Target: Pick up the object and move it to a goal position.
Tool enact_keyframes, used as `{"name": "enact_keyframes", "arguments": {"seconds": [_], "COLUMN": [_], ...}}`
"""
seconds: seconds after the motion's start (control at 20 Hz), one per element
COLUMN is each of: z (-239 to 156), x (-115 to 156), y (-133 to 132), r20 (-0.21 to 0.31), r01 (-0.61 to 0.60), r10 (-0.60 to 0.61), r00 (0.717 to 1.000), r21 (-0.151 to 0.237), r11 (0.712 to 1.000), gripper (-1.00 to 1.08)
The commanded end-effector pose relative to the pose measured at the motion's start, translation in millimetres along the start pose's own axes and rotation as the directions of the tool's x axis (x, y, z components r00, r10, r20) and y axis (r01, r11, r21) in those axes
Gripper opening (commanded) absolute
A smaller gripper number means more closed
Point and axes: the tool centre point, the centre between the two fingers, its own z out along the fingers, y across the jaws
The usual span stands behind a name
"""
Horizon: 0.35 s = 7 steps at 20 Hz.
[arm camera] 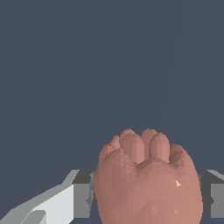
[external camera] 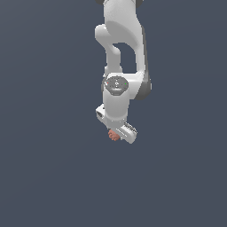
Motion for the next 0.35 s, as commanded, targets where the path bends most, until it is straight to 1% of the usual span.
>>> {"name": "enact_keyframes", "arguments": {"seconds": [0.0, 0.3], "z": [-4.9, -8.2], "x": [2.6, 4.9], "y": [-5.7, -10.4], "r20": [0.001, 0.001], "r01": [-0.001, -0.001], "r10": [0.001, 0.001], "r00": [1.000, 1.000], "r21": [-0.001, 0.000], "r11": [1.000, 1.000], "gripper": [-1.00, -1.00]}}
